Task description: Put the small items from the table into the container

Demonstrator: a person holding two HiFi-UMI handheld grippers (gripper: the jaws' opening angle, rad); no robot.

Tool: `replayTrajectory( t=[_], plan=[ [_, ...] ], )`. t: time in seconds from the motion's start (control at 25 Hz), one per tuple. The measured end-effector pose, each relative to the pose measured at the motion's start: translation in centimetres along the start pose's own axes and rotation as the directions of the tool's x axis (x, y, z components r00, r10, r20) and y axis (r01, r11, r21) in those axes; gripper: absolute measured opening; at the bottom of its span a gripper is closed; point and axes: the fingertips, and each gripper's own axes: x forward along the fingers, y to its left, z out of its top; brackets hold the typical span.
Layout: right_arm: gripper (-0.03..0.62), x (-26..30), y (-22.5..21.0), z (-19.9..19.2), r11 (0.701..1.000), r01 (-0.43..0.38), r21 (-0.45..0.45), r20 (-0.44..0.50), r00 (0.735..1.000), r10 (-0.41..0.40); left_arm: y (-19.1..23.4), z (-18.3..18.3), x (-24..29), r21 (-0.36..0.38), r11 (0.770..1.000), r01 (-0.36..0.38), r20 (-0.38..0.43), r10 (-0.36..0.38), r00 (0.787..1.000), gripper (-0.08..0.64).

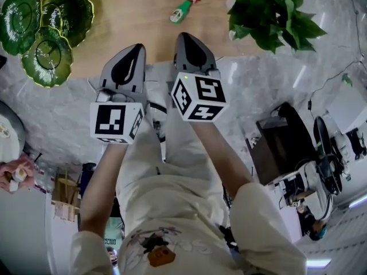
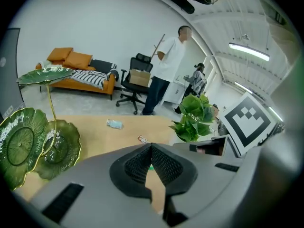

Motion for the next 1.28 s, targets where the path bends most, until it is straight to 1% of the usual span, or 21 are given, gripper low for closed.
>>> replayTrajectory(
  t=[0.12,0.28,0.6,0.8,0.92,1.08,1.28],
  plan=[
    [0.006,0.9,-0.1,-0.5,1.000,-0.014,0.010,-0.005,1.000,0.014,0.5,-0.5,0.7,-0.010,1.000,-0.028,0.005,0.028,1.000,0.000],
    [0.008,1.7,-0.6,-1.4,1.000,-0.015,0.011,-0.025,1.000,0.015,1.0,-1.0,1.5,-0.014,0.999,-0.046,0.010,0.046,0.999,0.000],
    [0.010,3.7,-2.1,-2.5,1.000,-0.009,0.026,-0.053,0.999,0.010,1.4,-3.4,2.7,-0.013,0.999,-0.040,-0.018,0.040,0.999,0.000],
    [0.041,4.6,-3.1,-3.3,0.997,0.006,0.078,-0.075,0.997,0.000,1.1,-4.8,3.2,-0.016,0.999,-0.030,-0.040,0.029,0.999,0.000],
    [0.052,5.1,-3.1,-3.9,0.997,0.004,0.075,-0.083,0.997,0.003,1.1,-5.6,3.5,-0.029,0.999,-0.034,-0.053,0.032,0.998,0.000],
    [0.069,5.9,-3.3,-4.5,0.998,0.002,0.067,-0.098,0.995,0.004,1.3,-5.5,4.1,-0.038,0.999,-0.034,-0.036,0.033,0.999,0.000],
    [0.092,6.7,-3.6,-5.4,0.997,0.007,0.074,-0.123,0.992,0.003,1.7,-6.1,4.1,-0.065,0.996,-0.064,-0.037,0.061,0.997,0.000]
  ],
)
